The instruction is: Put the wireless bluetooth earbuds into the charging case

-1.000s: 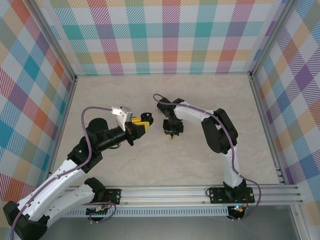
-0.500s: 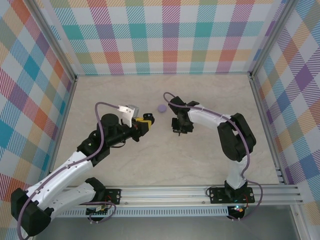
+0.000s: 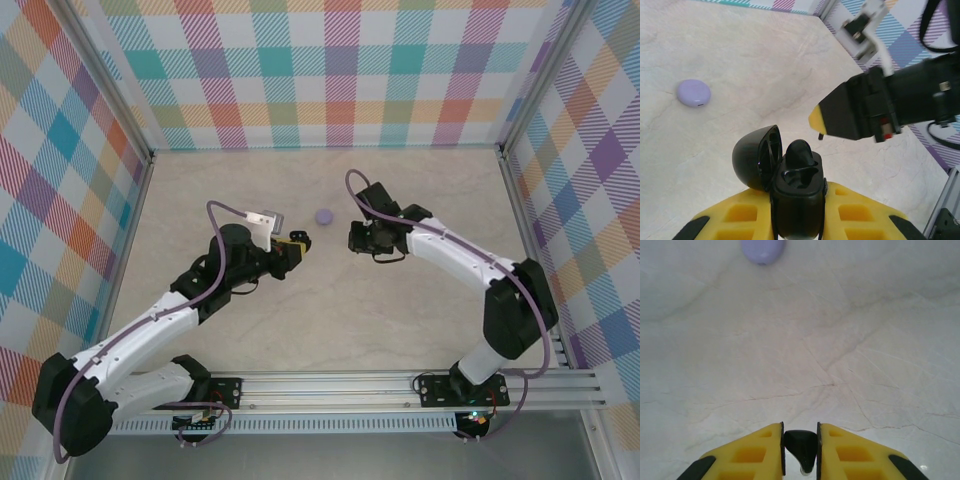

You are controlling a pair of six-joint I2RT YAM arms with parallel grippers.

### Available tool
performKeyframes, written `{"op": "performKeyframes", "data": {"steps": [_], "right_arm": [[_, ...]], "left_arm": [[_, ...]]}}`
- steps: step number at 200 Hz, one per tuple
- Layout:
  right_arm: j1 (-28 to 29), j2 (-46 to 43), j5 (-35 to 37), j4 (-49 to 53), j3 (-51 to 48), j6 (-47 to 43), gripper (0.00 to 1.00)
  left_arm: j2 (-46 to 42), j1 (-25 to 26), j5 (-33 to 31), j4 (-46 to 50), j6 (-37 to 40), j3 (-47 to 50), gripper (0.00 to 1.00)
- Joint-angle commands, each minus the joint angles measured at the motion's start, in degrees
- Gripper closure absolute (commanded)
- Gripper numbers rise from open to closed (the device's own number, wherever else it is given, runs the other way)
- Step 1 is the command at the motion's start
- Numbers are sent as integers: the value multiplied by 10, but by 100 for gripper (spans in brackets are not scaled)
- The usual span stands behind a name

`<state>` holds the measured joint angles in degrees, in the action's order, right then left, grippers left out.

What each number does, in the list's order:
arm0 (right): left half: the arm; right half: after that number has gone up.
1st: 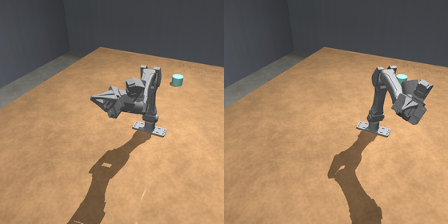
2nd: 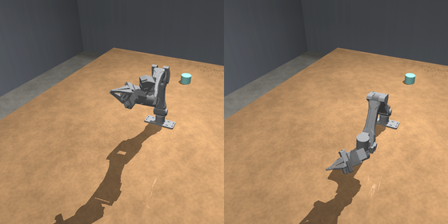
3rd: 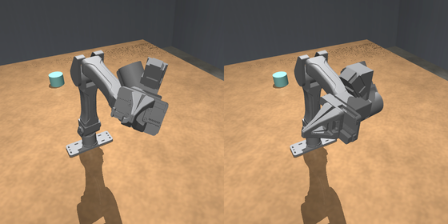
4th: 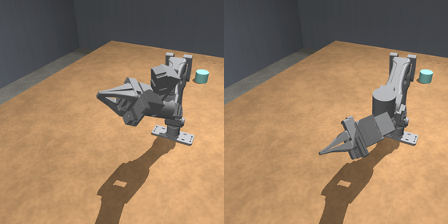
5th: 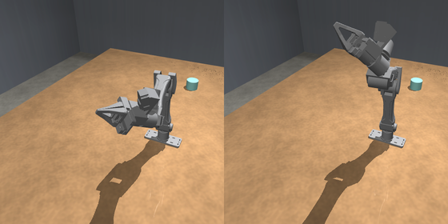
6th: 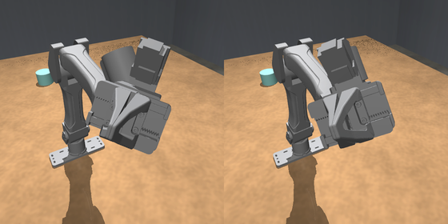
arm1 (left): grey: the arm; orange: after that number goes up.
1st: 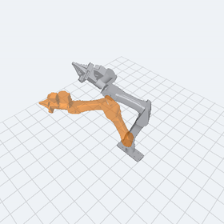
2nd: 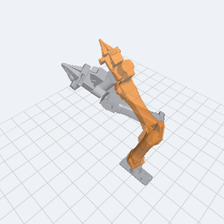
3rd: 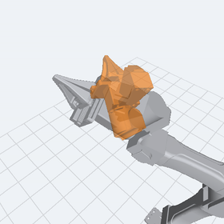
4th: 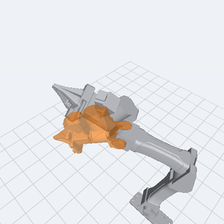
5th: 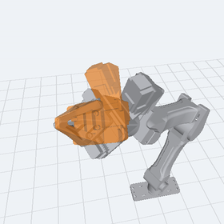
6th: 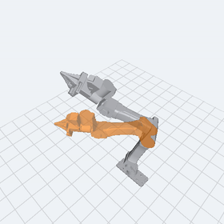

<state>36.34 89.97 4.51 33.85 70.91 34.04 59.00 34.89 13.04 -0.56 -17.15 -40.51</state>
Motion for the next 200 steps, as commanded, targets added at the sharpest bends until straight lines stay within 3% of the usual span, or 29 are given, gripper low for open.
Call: {"op": "performKeyframes", "data": {"steps": [1, 95, 200], "right_arm": [[-3, -42, -31, -40, -4, -21, 78], [-1, -123, -139, -132, -14, -36, 77], [49, -104, -154, -130, 30, -64, 77]], "left_arm": [[9, -7, 31, -62, -4, 16, 88], [34, -7, 94, -244, 55, 87, 86], [49, -4, 99, -279, 74, 92, 88]]}}
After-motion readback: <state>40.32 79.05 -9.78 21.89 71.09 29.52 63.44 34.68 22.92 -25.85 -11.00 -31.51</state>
